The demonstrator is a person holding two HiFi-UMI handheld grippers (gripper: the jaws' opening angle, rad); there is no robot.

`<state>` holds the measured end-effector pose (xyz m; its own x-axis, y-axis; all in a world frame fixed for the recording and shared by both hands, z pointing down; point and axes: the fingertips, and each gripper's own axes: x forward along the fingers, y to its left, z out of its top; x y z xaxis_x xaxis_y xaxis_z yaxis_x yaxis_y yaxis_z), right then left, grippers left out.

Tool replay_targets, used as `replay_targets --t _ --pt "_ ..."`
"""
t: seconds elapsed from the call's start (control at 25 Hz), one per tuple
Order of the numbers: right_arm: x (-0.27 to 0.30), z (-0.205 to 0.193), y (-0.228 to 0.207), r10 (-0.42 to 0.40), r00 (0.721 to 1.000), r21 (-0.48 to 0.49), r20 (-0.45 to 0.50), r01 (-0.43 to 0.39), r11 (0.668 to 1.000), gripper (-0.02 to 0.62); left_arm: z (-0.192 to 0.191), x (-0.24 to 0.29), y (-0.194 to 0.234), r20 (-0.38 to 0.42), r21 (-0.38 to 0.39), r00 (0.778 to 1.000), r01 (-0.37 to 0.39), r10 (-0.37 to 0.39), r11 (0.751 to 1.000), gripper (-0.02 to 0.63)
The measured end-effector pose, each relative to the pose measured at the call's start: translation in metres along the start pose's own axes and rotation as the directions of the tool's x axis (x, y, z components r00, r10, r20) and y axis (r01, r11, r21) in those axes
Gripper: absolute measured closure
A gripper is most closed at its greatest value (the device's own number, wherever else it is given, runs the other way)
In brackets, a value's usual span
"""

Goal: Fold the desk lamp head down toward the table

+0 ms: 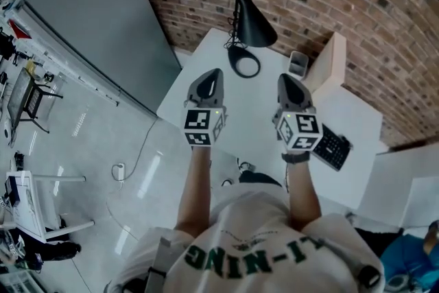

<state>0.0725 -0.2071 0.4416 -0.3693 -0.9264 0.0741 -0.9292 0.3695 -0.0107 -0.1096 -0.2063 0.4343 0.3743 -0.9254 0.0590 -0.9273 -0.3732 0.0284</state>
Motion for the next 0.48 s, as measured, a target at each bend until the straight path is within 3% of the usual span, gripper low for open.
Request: replay_targets --t 0.24,0.48 --pt "-0.016 -0.017 0.015 0.010 0.999 -0.004 -0.037 -0.011 1.000 0.589 -0.014 -0.019 -0.001 -0.032 -0.012 0.999 0.002 -0.003 1.000 0.614" --pt "-0.034 -0.049 0.037 -0.013 0.996 -0.066 -0.092 0.007 0.998 0.591 -0.067 -0.042 0.001 -0.185 -0.110 0.981 0.044 -0.064 0.993 0.614"
